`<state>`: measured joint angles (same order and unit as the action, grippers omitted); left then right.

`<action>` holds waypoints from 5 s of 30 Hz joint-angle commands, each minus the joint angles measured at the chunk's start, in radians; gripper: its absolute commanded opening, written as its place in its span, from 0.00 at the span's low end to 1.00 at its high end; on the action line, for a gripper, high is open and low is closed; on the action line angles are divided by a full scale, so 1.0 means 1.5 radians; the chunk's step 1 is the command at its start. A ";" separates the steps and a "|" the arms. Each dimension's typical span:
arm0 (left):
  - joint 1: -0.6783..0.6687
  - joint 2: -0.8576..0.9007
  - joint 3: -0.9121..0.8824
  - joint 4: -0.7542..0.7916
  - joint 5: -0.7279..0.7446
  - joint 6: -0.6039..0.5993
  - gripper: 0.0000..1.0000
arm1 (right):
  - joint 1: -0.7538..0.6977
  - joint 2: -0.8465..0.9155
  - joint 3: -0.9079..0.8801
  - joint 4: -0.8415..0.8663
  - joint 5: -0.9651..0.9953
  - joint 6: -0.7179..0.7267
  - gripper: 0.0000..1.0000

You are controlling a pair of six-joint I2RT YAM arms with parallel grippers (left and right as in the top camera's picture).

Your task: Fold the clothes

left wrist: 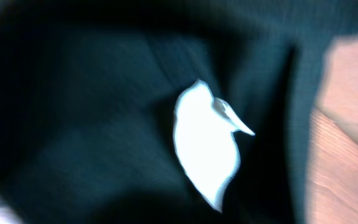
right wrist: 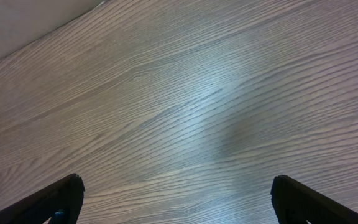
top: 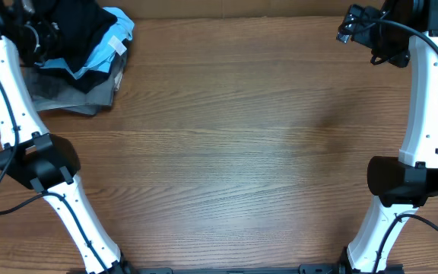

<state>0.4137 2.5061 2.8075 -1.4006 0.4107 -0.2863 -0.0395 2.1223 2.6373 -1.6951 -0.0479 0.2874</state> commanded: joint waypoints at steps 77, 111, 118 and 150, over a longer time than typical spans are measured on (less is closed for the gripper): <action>-0.098 -0.033 0.224 0.012 -0.138 0.258 1.00 | -0.001 0.000 -0.010 0.006 -0.023 -0.018 1.00; -0.097 -0.166 0.221 -0.029 -0.139 0.258 1.00 | -0.001 -0.438 0.079 0.001 -0.067 -0.058 1.00; -0.097 -0.166 0.221 -0.029 -0.139 0.258 1.00 | 0.005 -0.471 0.052 0.011 -0.056 -0.069 1.00; -0.097 -0.166 0.221 -0.029 -0.139 0.258 1.00 | 0.012 -1.253 -1.610 1.214 0.042 0.039 1.00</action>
<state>0.2699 2.2707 3.1348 -1.4445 0.1913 0.1070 -0.0280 0.2703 0.2989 0.0711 -0.0162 0.3248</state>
